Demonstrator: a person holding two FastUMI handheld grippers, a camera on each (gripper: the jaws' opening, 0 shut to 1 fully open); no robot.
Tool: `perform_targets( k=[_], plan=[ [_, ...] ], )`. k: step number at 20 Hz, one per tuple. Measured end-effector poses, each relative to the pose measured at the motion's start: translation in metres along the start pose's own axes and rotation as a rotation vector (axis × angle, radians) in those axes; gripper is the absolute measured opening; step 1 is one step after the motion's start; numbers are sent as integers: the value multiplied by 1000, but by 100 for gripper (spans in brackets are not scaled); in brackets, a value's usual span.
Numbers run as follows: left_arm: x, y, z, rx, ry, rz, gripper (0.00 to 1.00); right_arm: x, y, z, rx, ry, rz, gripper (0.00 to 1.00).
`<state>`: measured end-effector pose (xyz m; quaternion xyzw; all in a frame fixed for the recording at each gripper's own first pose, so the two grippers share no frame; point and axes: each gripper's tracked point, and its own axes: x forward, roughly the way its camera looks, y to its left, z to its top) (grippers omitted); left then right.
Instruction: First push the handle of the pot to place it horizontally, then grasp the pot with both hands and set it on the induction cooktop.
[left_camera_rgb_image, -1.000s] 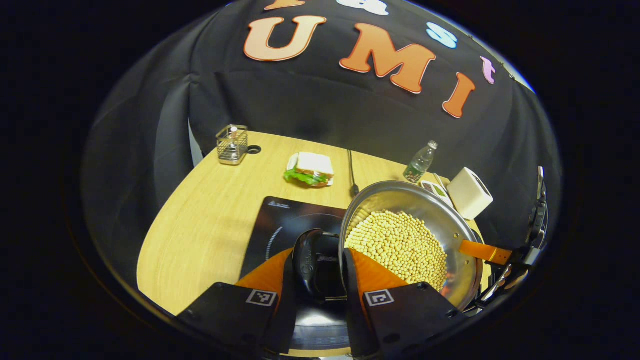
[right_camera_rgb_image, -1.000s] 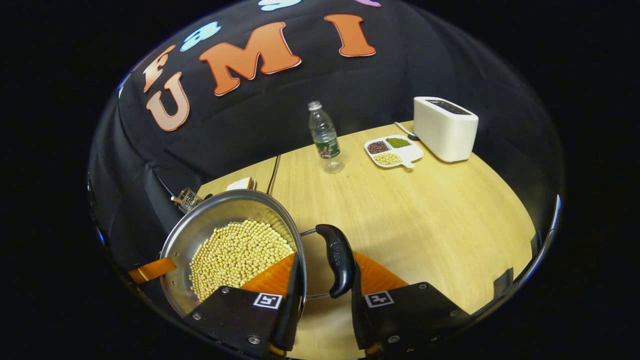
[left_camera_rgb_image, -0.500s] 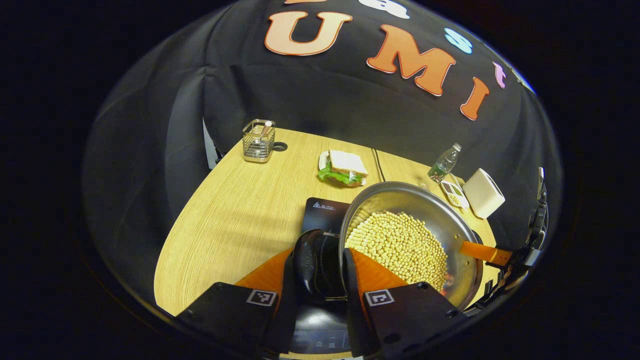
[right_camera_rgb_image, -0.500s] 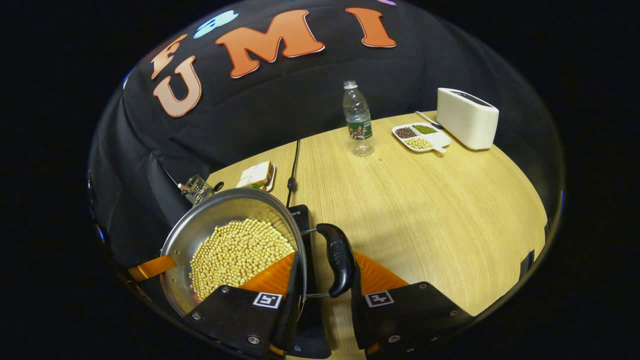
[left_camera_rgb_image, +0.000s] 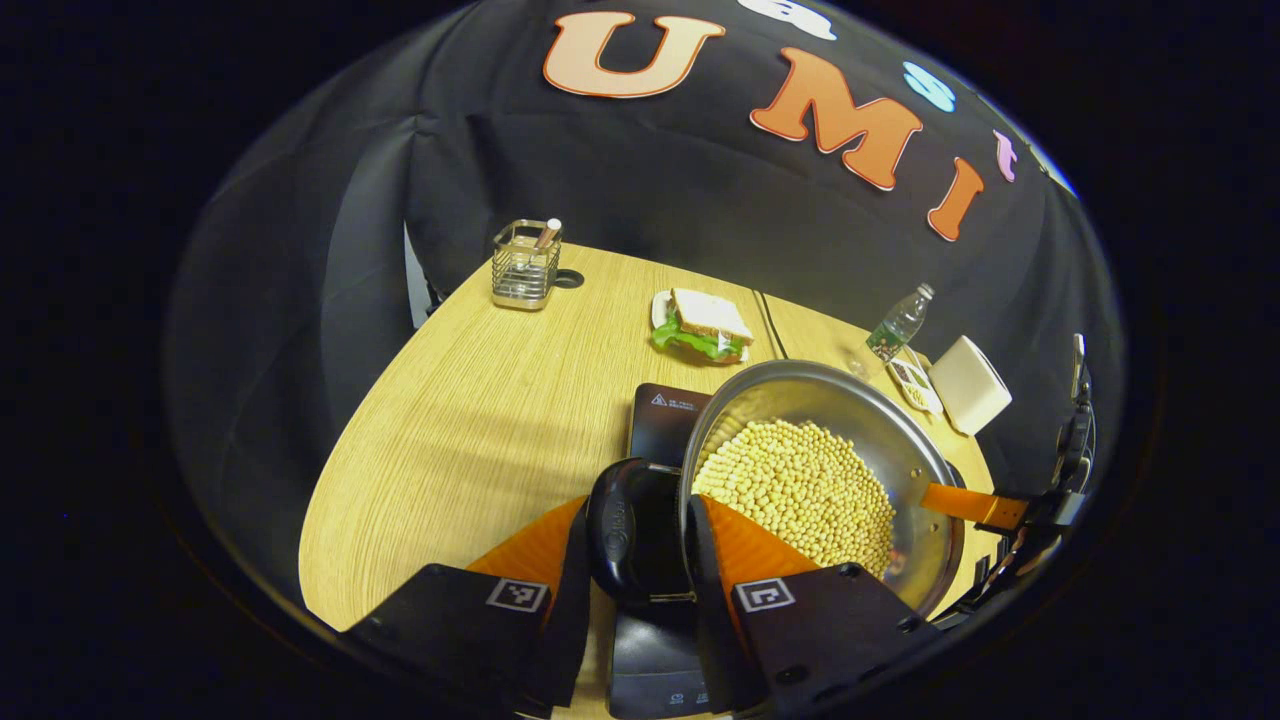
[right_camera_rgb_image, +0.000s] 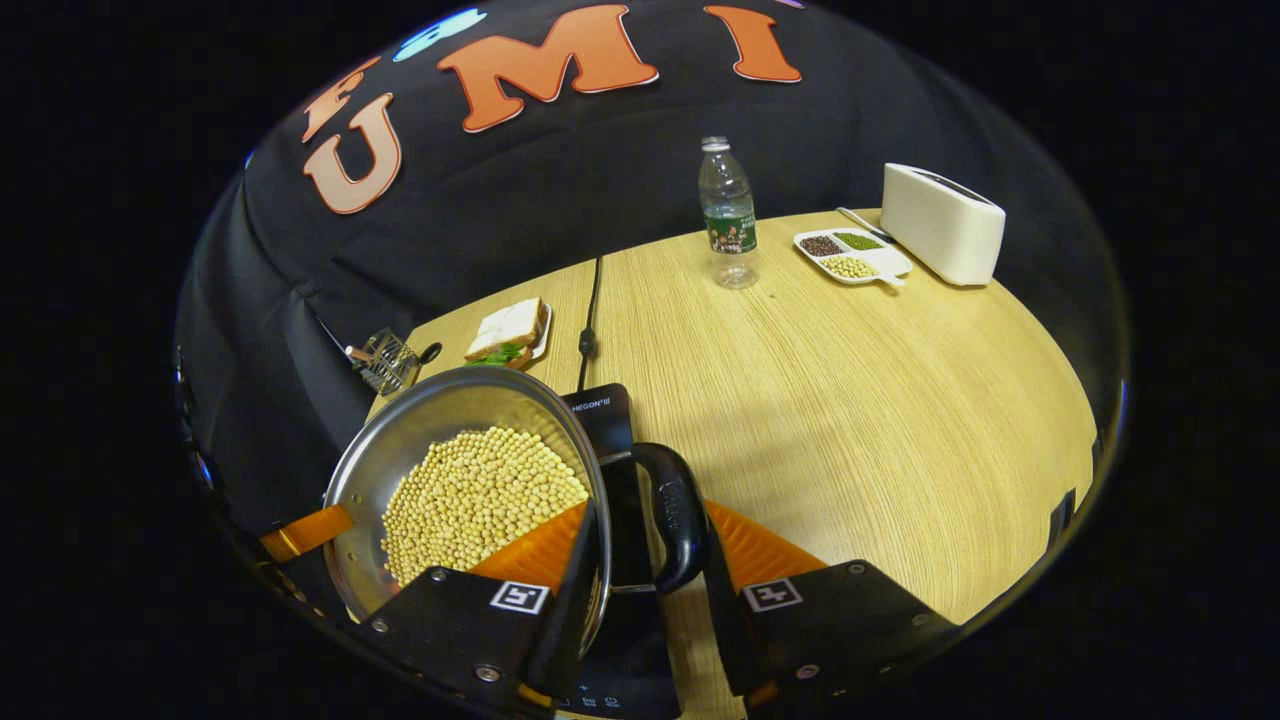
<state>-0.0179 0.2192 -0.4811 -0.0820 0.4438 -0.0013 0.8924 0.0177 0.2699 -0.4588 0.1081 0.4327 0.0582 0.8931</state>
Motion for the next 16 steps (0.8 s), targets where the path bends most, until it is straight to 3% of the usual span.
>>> perform_targets(
  k=[1,3,4,5,7,8,9,10,13,16],
  plan=[
    [-3,3,7,2,-25,21,59,-5,-2,9,-5,-27,0,54],
    [-13,19,26,50,-103,111,72,-19,-12,25,-16,-69,-16,68],
    [-25,21,38,75,-145,143,97,-27,-19,36,-18,-96,-26,73],
    [-36,17,52,90,-182,154,98,-35,-25,48,-16,-120,-31,83],
    [-64,0,88,102,-272,151,99,-56,-35,77,-21,-172,-27,94],
    [-76,-10,110,104,-326,149,98,-68,-41,95,-31,-203,-30,95],
    [-93,-19,133,104,-375,142,99,-83,-46,115,-43,-246,-32,88],
    [-115,-33,156,105,-431,129,98,-99,-50,137,-55,-294,-34,95],
    [-170,-87,224,104,-562,52,98,-158,-58,204,-89,-439,-40,95],
    [-238,-117,282,194,-688,99,98,-220,-59,254,-111,-547,-22,95]
  ],
)
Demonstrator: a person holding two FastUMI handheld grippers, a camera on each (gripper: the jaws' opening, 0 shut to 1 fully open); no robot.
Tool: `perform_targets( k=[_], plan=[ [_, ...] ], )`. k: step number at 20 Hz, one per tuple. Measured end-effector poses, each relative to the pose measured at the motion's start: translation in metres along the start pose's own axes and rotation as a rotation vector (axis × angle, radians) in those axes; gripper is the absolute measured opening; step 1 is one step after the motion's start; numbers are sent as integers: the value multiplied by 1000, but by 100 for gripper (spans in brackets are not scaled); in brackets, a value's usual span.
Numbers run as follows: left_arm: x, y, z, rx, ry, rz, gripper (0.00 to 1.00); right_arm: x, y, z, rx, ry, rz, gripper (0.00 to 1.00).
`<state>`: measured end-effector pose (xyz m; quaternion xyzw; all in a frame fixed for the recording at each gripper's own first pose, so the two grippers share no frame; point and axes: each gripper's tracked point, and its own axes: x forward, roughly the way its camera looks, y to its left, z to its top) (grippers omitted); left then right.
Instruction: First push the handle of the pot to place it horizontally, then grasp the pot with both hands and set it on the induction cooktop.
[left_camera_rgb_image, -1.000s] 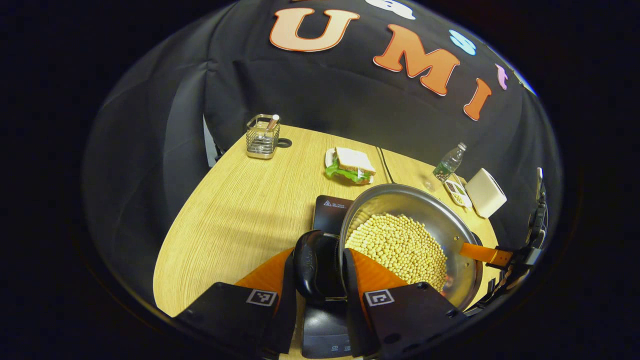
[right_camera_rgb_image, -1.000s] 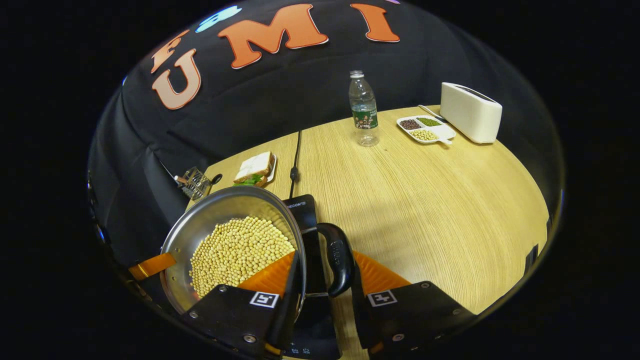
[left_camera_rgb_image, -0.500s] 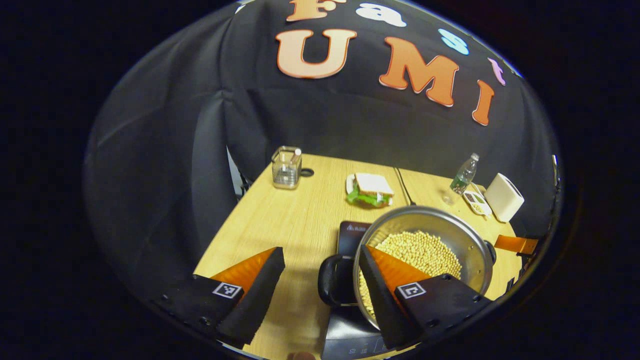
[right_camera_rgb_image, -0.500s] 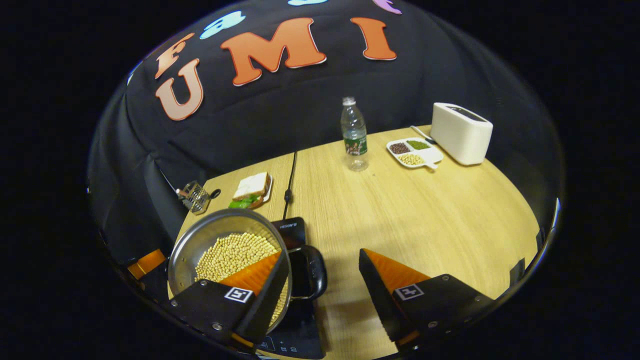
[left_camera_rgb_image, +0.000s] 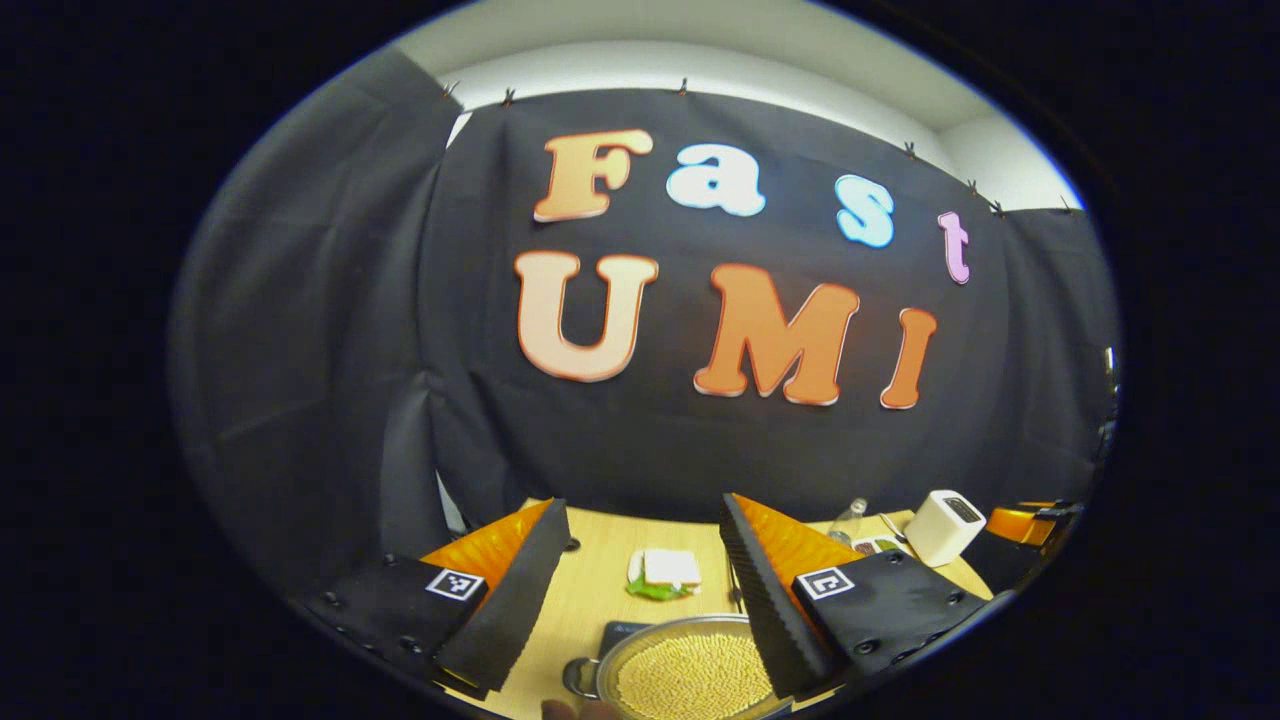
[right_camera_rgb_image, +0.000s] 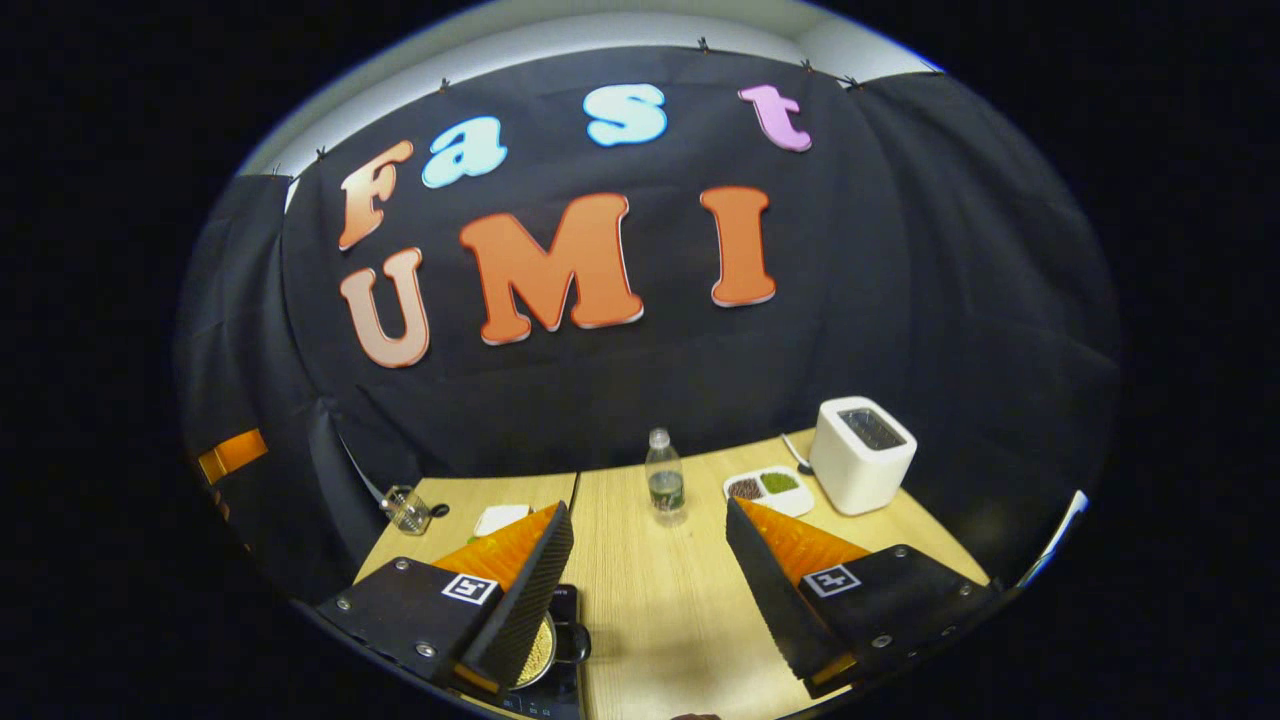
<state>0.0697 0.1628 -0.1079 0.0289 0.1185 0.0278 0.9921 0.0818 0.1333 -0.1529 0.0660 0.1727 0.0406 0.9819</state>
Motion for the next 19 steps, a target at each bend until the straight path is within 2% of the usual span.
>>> perform_targets(
  k=[2,4,8,10,12,15,16,17,18,19],
  plan=[
    [-14,-18,55,37,-76,0,98,-13,-3,42,2,-57,31,95],
    [-32,-35,91,-5,-106,0,97,-27,-15,82,-11,-110,19,95],
    [-57,-55,126,-119,-85,-21,97,-56,-28,144,-22,-207,34,95],
    [-61,-51,149,-126,-114,6,98,-71,-30,175,-28,-281,59,95],
    [-68,-47,165,-100,-152,46,97,-79,-38,192,-30,-323,63,95],
    [-88,-65,180,-111,-196,40,98,-91,-47,202,-38,-340,73,95],
    [-95,-67,183,-116,-208,38,98,-95,-49,204,-32,-343,83,100],
    [-101,-69,186,-119,-218,42,97,-96,-52,205,-25,-344,90,87],
    [-104,-70,186,-128,-221,46,98,-99,-56,205,-18,-344,95,100],
    [-108,-73,186,-141,-223,41,98,-104,-61,205,-11,-342,96,100]
  ],
)
